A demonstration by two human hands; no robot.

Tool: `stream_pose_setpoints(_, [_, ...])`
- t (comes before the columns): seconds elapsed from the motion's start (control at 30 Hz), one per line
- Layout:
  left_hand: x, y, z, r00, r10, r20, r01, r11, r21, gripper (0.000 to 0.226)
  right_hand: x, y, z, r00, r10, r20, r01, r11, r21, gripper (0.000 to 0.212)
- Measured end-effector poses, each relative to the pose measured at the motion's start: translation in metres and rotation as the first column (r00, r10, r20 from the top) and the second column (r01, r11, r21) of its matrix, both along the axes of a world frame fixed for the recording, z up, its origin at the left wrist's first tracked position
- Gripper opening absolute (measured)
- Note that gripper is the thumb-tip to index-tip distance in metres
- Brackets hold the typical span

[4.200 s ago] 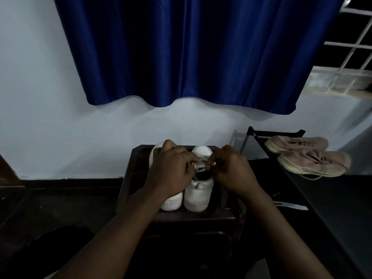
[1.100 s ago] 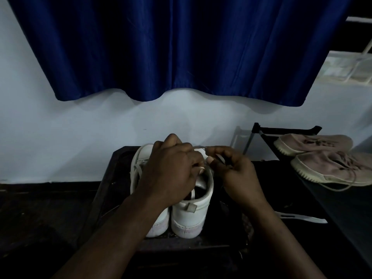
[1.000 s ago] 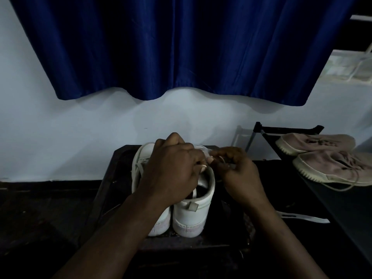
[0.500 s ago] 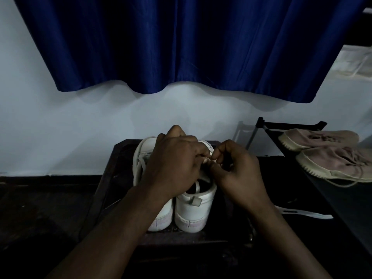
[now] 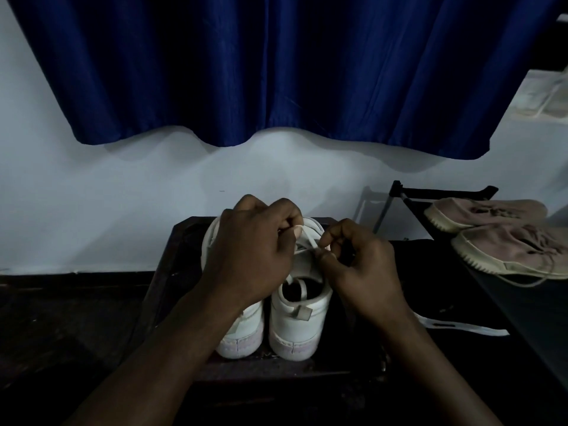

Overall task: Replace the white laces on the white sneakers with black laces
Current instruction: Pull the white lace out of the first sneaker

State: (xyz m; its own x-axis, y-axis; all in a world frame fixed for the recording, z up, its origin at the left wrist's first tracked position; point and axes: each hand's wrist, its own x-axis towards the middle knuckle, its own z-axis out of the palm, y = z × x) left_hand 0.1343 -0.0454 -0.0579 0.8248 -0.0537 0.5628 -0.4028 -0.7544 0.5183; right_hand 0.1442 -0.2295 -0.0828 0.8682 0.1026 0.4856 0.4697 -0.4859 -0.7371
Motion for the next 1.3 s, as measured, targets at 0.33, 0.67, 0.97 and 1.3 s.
stream_pose_setpoints(0.33, [-0.004, 0.005, -0.004, 0.998, -0.064, 0.025, 0.062, 0.994, 0.085, 0.024, 0.002, 0.002, -0.004, 1.000, 0.001, 0.015, 0.000, 1.000, -0.011, 0.009])
stream_pose_setpoints(0.67, [-0.006, 0.003, -0.009, 0.993, -0.026, 0.116, 0.009, 0.989, 0.145, 0.015, 0.010, 0.005, -0.007, 1.000, 0.018, 0.023, -0.017, 0.999, -0.042, 0.009])
stream_pose_setpoints(0.97, [-0.002, 0.002, -0.009, 0.994, -0.054, 0.098, 0.038, 0.987, 0.158, 0.015, 0.013, -0.003, -0.003, 0.994, 0.090, 0.053, -0.086, 0.993, -0.082, 0.006])
stream_pose_setpoints(1.3, [-0.001, 0.004, -0.010, 0.991, -0.114, 0.067, 0.095, 0.967, 0.236, 0.014, 0.012, -0.005, 0.001, 0.989, 0.146, 0.017, -0.141, 0.976, -0.168, 0.029])
